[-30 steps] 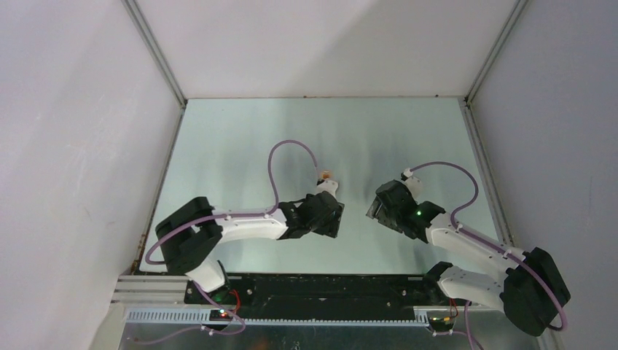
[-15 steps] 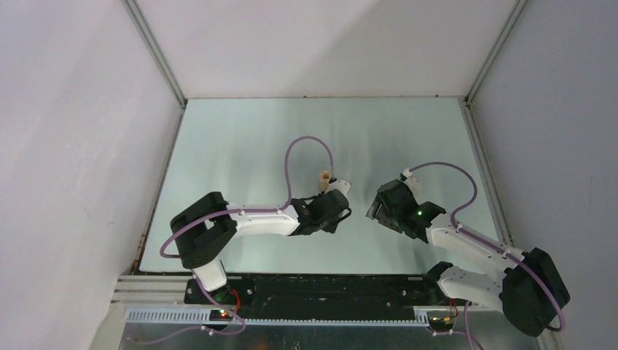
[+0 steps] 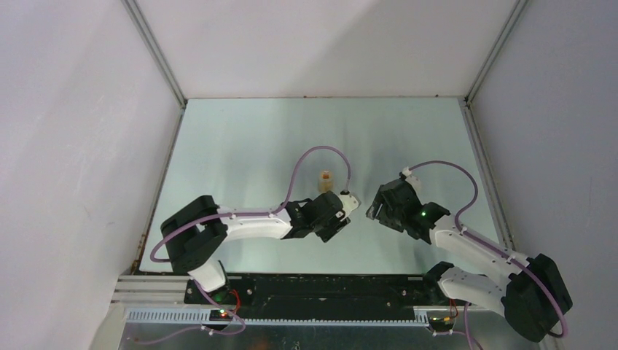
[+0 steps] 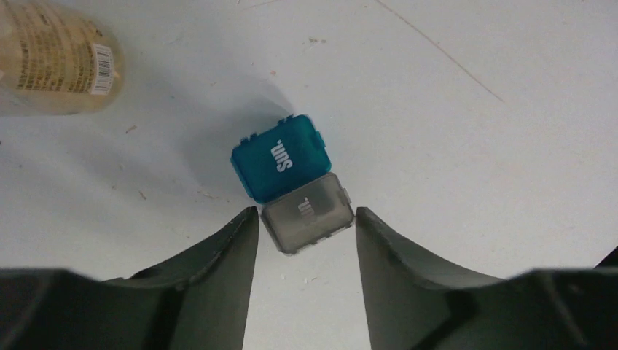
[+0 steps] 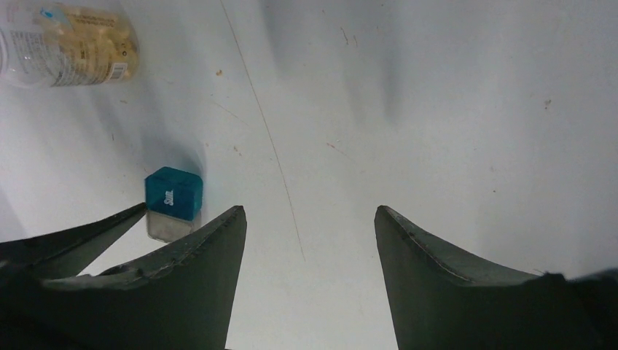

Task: Sort the pills into containers

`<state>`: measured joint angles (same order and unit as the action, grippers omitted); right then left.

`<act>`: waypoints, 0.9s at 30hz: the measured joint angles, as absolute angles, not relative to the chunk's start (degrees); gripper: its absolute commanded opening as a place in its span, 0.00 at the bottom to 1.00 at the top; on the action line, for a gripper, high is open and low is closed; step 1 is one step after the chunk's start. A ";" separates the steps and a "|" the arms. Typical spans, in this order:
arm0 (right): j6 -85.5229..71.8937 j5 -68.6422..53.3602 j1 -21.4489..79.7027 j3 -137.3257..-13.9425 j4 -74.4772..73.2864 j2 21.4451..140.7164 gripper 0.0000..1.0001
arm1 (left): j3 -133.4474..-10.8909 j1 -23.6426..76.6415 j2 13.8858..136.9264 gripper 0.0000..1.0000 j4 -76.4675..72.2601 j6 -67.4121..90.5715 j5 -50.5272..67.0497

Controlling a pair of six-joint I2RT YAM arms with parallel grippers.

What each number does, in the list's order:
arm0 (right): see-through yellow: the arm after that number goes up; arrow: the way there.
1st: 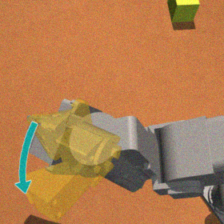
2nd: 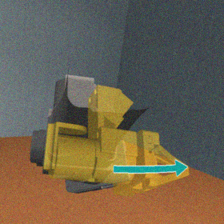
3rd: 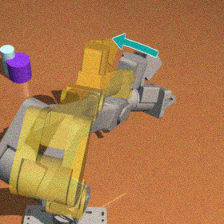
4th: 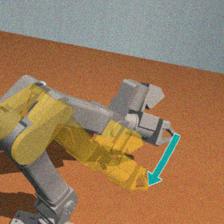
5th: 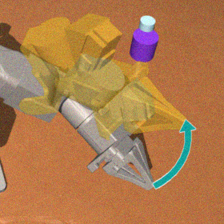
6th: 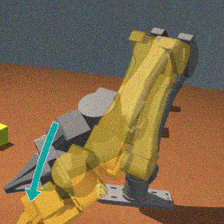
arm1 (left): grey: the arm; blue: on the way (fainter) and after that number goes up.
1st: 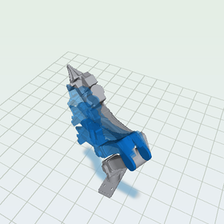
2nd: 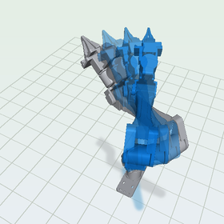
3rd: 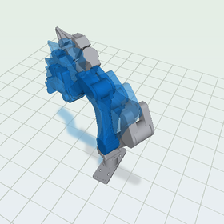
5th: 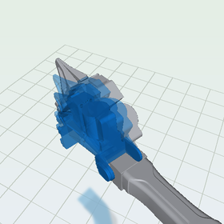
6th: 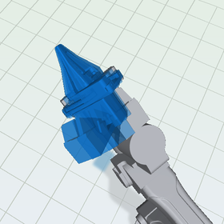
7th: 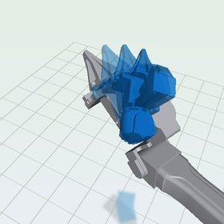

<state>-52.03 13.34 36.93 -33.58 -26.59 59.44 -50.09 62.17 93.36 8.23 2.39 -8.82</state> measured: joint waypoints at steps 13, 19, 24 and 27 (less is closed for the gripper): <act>-48.75 6.35 36.16 -33.58 -21.91 66.78 0.54 | -46.00 58.41 86.83 0.78 6.26 4.12 -9.76; -48.51 4.86 39.94 -35.73 -19.40 75.55 0.33 | -39.22 56.66 74.96 0.72 4.47 11.88 -12.45; -50.52 9.06 47.75 -40.64 -21.15 79.70 0.29 | -36.58 54.17 64.73 0.73 5.45 19.92 -17.21; -52.34 11.25 52.10 -42.54 -21.67 81.17 0.26 | -36.58 52.88 59.68 0.74 6.44 23.77 -21.23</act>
<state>-52.34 11.25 52.10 -42.54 -21.67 81.17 -36.58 52.88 59.68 6.44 23.77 -21.23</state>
